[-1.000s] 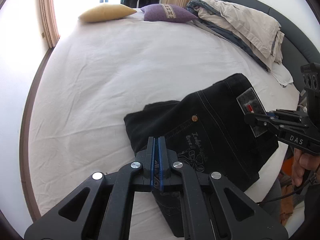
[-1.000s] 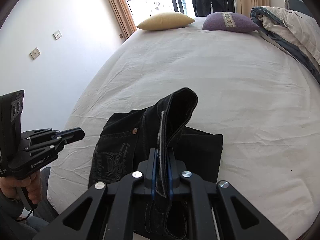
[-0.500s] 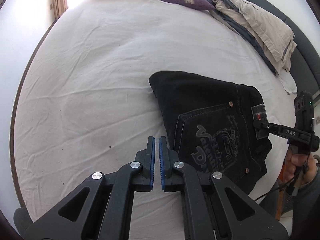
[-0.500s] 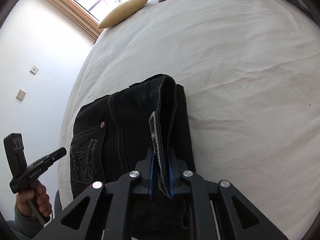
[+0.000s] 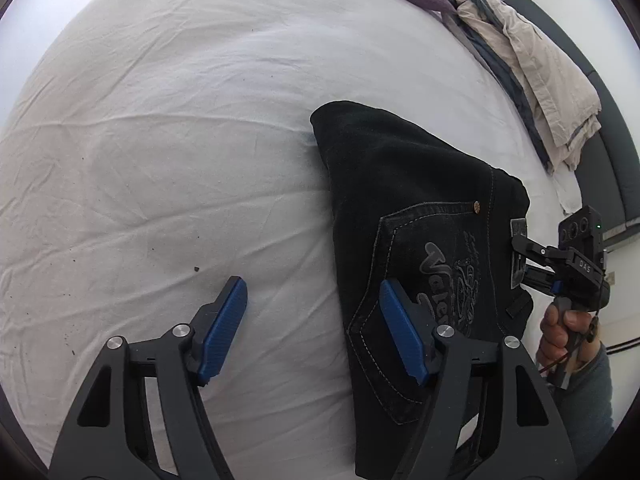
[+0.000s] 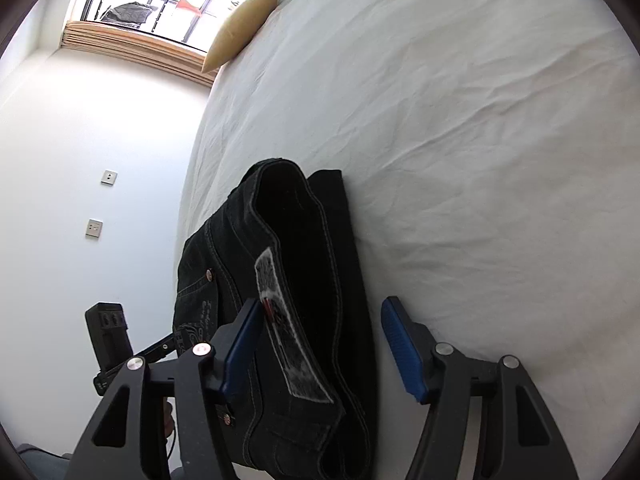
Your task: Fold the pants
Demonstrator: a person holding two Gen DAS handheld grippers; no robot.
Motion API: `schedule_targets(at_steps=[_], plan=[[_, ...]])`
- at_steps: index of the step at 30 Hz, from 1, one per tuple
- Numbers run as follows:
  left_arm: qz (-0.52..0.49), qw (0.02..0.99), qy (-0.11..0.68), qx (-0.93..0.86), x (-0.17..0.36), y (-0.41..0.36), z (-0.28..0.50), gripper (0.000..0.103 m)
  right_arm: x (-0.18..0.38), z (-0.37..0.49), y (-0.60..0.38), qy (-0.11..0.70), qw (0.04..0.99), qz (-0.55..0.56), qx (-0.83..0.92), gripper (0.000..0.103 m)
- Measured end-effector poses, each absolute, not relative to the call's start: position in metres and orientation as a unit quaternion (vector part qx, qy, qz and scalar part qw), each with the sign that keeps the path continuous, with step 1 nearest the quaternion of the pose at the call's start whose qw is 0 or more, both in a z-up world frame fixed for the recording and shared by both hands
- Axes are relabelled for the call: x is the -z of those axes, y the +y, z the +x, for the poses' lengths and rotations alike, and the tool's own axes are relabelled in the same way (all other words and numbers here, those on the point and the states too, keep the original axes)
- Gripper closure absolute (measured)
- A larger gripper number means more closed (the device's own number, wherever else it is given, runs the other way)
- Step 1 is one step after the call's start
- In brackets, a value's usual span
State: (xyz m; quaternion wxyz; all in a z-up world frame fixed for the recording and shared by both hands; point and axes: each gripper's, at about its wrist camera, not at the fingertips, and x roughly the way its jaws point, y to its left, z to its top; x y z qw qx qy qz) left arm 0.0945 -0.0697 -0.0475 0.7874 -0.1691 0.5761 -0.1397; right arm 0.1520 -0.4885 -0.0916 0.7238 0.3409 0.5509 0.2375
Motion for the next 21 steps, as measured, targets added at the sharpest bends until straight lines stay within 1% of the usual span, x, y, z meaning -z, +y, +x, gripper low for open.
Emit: schedule_targets(at_steps=[2, 4, 8, 9, 12, 13, 15, 17, 18, 19, 20, 21], plan=[[-0.179, 0.779, 0.584, 0.141, 0.052, -0.069, 0.099, 0.031, 0.093, 0.155, -0.484, 0.556, 0.715, 0.344, -0.247, 0.058], [-0.188, 0.774, 0.587, 0.145, 0.049, -0.067, 0.100, 0.031, 0.096, 0.158, -0.480, 0.558, 0.711, 0.346, -0.252, 0.064], [-0.234, 0.763, 0.577, 0.174, 0.039, -0.052, 0.092, 0.031, 0.098, 0.151, -0.487, 0.546, 0.707, 0.363, -0.264, 0.067], [-0.236, 0.764, 0.573, 0.179, 0.036, -0.051, 0.090, 0.026, 0.098, 0.150, -0.487, 0.544, 0.707, 0.366, -0.265, 0.067], [-0.239, 0.756, 0.570, 0.215, 0.032, -0.059, 0.089, 0.025, 0.102, 0.156, -0.488, 0.543, 0.699, 0.378, -0.270, 0.067], [-0.238, 0.753, 0.571, 0.224, 0.034, -0.064, 0.090, 0.025, 0.102, 0.156, -0.488, 0.543, 0.698, 0.380, -0.271, 0.067], [-0.223, 0.743, 0.584, 0.236, 0.044, -0.079, 0.094, 0.021, 0.101, 0.156, -0.486, 0.543, 0.699, 0.377, -0.272, 0.067], [-0.212, 0.740, 0.598, 0.224, 0.062, -0.086, 0.096, 0.021, 0.099, 0.155, -0.485, 0.543, 0.703, 0.372, -0.269, 0.068], [-0.209, 0.744, 0.594, 0.224, 0.064, -0.089, 0.099, 0.026, 0.097, 0.155, -0.484, 0.543, 0.707, 0.366, -0.266, 0.068], [-0.201, 0.748, 0.591, 0.227, 0.063, -0.094, 0.100, 0.037, 0.093, 0.154, -0.483, 0.544, 0.713, 0.357, -0.263, 0.071], [-0.203, 0.739, 0.597, 0.236, 0.065, -0.099, 0.102, 0.064, 0.088, 0.152, -0.479, 0.543, 0.720, 0.346, -0.260, 0.073], [-0.197, 0.741, 0.598, 0.233, 0.064, -0.103, 0.103, 0.069, 0.082, 0.151, -0.475, 0.543, 0.729, 0.329, -0.254, 0.075]])
